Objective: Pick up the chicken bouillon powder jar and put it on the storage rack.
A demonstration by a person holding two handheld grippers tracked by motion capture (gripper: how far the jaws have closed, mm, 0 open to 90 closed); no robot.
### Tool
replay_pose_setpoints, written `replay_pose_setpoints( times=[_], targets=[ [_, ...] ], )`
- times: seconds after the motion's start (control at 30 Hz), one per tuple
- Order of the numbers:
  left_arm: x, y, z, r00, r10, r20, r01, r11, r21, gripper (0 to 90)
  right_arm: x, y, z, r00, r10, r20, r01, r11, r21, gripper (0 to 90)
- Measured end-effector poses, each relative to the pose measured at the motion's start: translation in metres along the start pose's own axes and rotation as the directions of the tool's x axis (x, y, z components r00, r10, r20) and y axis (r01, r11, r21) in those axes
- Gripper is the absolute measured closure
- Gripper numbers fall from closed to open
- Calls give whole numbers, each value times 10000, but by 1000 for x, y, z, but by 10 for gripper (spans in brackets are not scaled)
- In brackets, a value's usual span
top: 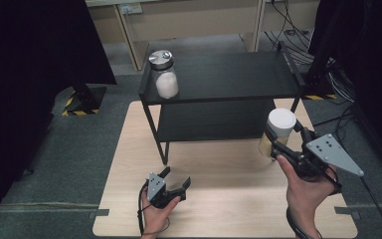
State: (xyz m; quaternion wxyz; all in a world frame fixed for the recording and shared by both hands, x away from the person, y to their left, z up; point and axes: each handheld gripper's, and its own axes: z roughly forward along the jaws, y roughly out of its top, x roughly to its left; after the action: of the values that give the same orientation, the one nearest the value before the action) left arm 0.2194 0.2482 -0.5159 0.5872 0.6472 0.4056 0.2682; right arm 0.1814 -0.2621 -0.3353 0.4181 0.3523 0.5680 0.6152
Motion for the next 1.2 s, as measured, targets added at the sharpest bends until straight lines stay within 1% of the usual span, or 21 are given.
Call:
replay_pose_setpoints(
  times=[0.27,0.4,0.57,0.67,0.8,1.0,1.2],
  targets=[
    [0,0,0,10000,-27,13,27,10000,6,104,-5,17,9,9999,-10,-101,9,10000,-67,338],
    [1,0,0,10000,-56,13,56,10000,6,103,-7,30,14,9999,-113,-106,113,9999,-35,338],
    [0,0,0,10000,20,1,-20,10000,23,104,-9,46,17,9998,-176,-42,175,9996,-228,338],
    [1,0,0,10000,-34,9,34,10000,27,103,-10,54,19,9998,-220,4,220,9992,-326,338],
    [1,0,0,10000,-44,20,44,10000,28,103,-10,59,22,9999,-155,7,156,9991,-393,338],
    [1,0,0,10000,-37,24,37,10000,27,103,-11,64,26,10000,-66,22,67,9994,-333,338],
    [1,0,0,10000,-44,20,44,10000,24,104,-11,74,30,10000,-93,17,94,9993,-362,338]
  ],
)
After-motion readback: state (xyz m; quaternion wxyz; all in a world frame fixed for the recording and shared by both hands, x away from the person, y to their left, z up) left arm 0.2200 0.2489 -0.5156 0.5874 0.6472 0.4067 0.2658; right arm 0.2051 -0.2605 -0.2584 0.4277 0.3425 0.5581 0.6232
